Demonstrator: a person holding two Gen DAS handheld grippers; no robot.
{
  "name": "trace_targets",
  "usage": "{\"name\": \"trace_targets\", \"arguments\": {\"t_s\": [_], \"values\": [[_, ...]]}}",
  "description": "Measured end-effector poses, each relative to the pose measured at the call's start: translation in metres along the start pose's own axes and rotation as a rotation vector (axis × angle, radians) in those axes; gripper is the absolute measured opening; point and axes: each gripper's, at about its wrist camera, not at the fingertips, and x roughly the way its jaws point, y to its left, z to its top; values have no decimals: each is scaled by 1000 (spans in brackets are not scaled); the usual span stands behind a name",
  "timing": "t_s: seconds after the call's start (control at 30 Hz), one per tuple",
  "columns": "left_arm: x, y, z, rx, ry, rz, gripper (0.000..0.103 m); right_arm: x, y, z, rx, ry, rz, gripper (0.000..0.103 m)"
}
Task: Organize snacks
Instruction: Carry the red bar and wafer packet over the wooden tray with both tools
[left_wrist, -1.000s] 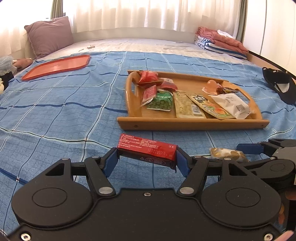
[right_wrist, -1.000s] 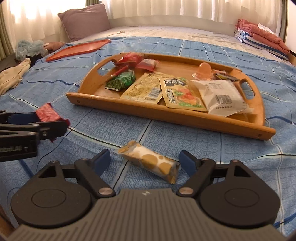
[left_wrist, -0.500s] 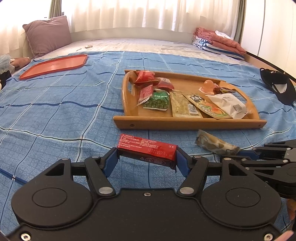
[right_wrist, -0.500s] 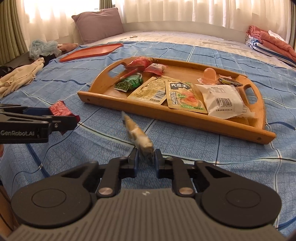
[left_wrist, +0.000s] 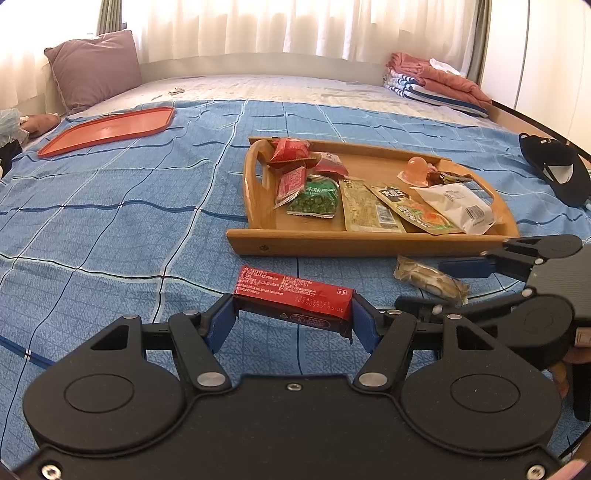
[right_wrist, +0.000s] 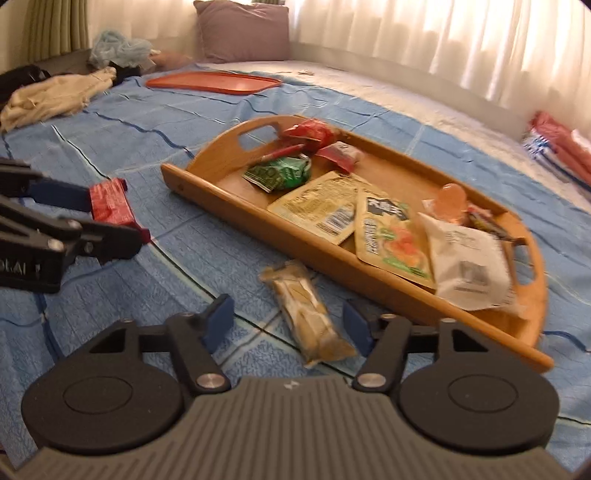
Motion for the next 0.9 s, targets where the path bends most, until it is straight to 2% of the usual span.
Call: {"name": "trace_targets", "arguments": {"t_s": [0.03, 0.07, 0.1, 0.23, 0.6, 0.9], "values": [[0, 0, 0, 1, 1, 0, 65, 0, -1, 1, 13, 4, 5, 51], [1, 0, 0, 2, 1, 0, 65, 0, -2, 2, 22, 4, 0, 33], [1, 0, 0, 1, 2, -1, 65, -1, -3, 3, 20, 6, -7, 27], [3, -1, 1, -3, 0, -5, 65, -8, 1, 1, -3, 2, -23, 26], [-11, -15, 13, 10, -24, -14, 65, -49, -10, 4, 69, -62, -39, 26], [-24, -40, 49, 21, -55, -41, 65, -84, -35, 19, 143, -119, -87, 26]]}}
